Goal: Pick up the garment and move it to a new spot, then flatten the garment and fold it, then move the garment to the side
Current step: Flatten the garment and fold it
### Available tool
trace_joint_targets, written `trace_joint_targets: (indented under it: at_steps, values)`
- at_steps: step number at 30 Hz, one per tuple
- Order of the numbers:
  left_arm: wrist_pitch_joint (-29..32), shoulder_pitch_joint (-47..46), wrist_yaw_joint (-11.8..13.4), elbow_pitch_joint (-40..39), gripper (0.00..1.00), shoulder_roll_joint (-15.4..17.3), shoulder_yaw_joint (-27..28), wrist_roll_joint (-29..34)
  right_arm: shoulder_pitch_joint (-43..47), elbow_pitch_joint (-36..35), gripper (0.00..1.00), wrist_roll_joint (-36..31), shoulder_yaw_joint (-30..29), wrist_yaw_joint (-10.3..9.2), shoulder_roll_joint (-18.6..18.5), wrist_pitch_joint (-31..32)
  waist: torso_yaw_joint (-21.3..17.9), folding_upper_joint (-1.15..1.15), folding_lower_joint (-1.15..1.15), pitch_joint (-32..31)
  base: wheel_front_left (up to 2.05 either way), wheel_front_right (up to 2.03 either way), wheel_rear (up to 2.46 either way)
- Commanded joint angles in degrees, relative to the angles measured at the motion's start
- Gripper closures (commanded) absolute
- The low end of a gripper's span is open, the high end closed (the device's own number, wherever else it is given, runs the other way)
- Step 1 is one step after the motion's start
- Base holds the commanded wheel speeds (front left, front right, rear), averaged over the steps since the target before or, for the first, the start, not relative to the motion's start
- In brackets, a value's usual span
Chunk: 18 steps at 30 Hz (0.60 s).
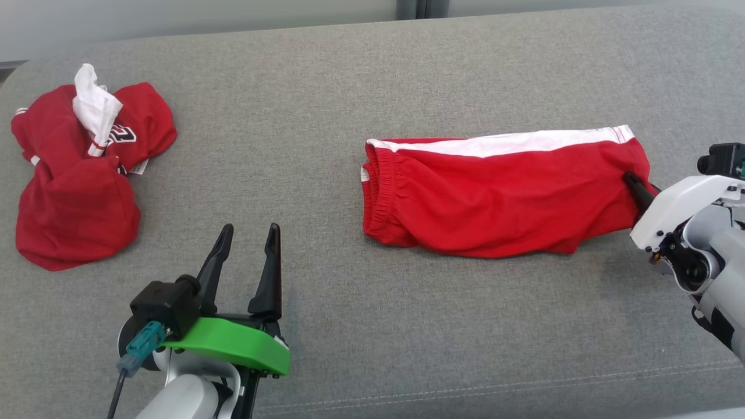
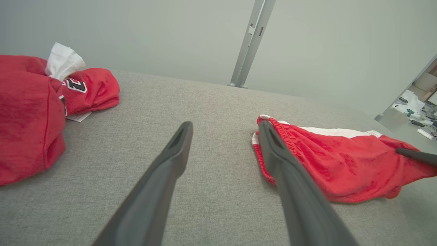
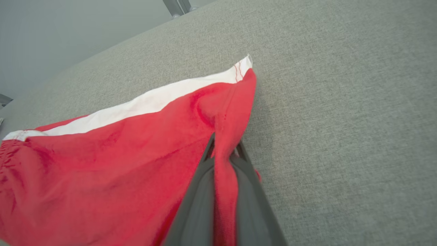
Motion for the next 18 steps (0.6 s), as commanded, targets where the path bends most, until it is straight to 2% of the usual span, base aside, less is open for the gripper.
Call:
trace_joint_targets:
  at_steps: [1, 10, 18]
  values:
    - [-0.05, 0.12, 0.10, -0.10, 0.00, 0.39, 0.09, 0.25, 0.51, 0.58, 1.00, 0.41, -0.21, -0.02, 0.46, -0.91, -0.25, 0.00, 0.00, 0.27, 0.00, 0.00, 0.00]
    - [0.34, -1.12, -0.50, 0.67, 0.00, 0.39, -0.23, 0.04, -2.06, 6.48, 1.00, 0.78, -0.88, -0.02, 3.15, -2.21, -0.07, 0.00, 0.00, 0.74, 0.00, 0.00, 0.00]
    - [0.17, -0.79, -0.85, 1.38, 0.00, -0.16, 0.02, -0.80, -7.77, 10.02, 1.00, -1.05, 0.23, -0.02, 5.40, 0.29, -0.04, 0.00, 0.00, -0.14, 0.00, 0.00, 0.00]
